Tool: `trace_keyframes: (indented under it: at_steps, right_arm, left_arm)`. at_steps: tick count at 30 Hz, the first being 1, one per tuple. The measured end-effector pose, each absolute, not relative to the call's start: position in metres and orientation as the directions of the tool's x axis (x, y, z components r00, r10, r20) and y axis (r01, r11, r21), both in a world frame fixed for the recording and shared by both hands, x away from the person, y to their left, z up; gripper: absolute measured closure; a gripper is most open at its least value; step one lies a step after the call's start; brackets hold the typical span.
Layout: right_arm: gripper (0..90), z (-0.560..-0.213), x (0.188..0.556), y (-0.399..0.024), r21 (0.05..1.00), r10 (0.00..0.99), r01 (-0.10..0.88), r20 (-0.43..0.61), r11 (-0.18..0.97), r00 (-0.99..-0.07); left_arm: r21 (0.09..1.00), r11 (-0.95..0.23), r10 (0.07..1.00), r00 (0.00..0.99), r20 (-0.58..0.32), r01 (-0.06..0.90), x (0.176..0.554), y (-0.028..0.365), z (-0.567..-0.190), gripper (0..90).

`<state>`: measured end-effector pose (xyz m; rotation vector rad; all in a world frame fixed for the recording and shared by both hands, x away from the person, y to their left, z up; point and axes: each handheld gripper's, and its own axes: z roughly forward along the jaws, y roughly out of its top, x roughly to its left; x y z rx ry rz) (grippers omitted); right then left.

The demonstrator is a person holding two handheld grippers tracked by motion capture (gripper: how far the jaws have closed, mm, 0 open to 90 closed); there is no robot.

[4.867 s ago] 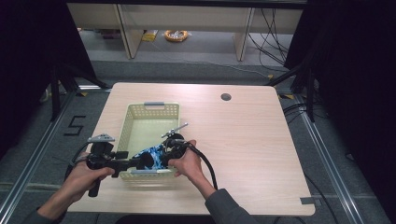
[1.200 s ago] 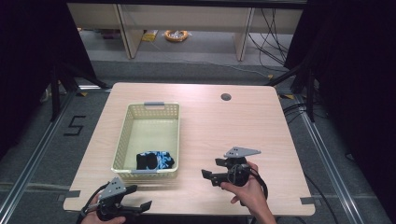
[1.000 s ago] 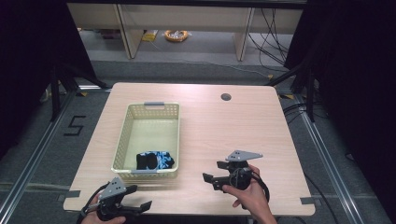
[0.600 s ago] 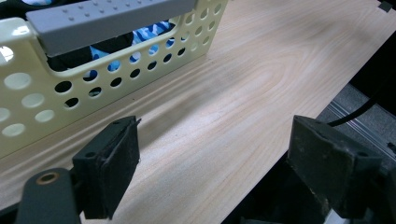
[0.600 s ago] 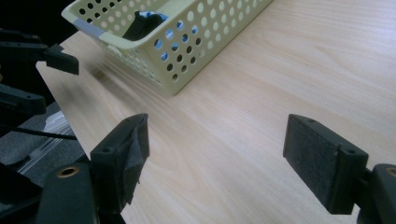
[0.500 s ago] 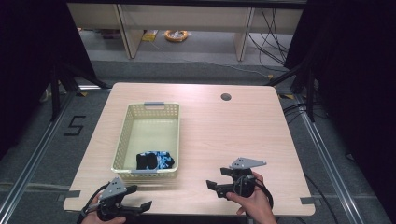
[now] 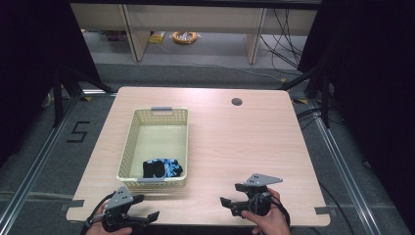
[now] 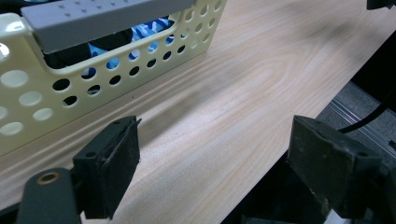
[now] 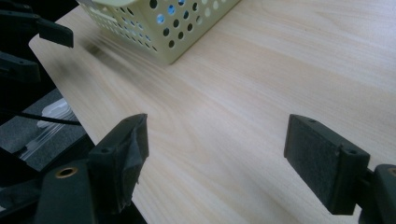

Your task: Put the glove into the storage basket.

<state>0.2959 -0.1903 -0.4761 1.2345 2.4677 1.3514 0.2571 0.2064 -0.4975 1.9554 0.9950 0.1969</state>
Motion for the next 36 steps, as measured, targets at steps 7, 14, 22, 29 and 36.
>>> trace_keyframes:
  at_steps: [7, 14, 22, 29, 36]
  right_arm:
    - [22.3, -0.482, 0.287, -0.194, 0.722, 0.691, 0.628, 0.296, 0.291, -0.659]
    - [22.1, -0.486, 0.283, -0.2, 0.719, 0.695, 0.61, 0.25, 0.334, -0.675]
    - [20.9, -0.489, 0.274, -0.201, 0.697, 0.707, 0.608, 0.205, 0.38, -0.677]
    - [20.3, -0.491, 0.27, -0.201, 0.691, 0.699, 0.604, 0.199, 0.396, -0.687]
    - [20.3, -0.491, 0.269, -0.203, 0.681, 0.717, 0.616, 0.189, 0.396, -0.671]
  left_arm:
    - [0.783, -0.274, 0.711, 0.666, -0.225, 0.558, 0.257, 0.206, -0.499, 16.4]
    - [0.78, -0.271, 0.706, 0.668, -0.237, 0.564, 0.257, 0.205, -0.499, 16.5]
    - [0.78, -0.276, 0.707, 0.668, -0.232, 0.562, 0.257, 0.205, -0.5, 16.5]
    - [0.779, -0.279, 0.706, 0.67, -0.229, 0.561, 0.257, 0.205, -0.5, 16.5]
    - [0.778, -0.281, 0.705, 0.671, -0.23, 0.562, 0.257, 0.204, -0.5, 16.6]
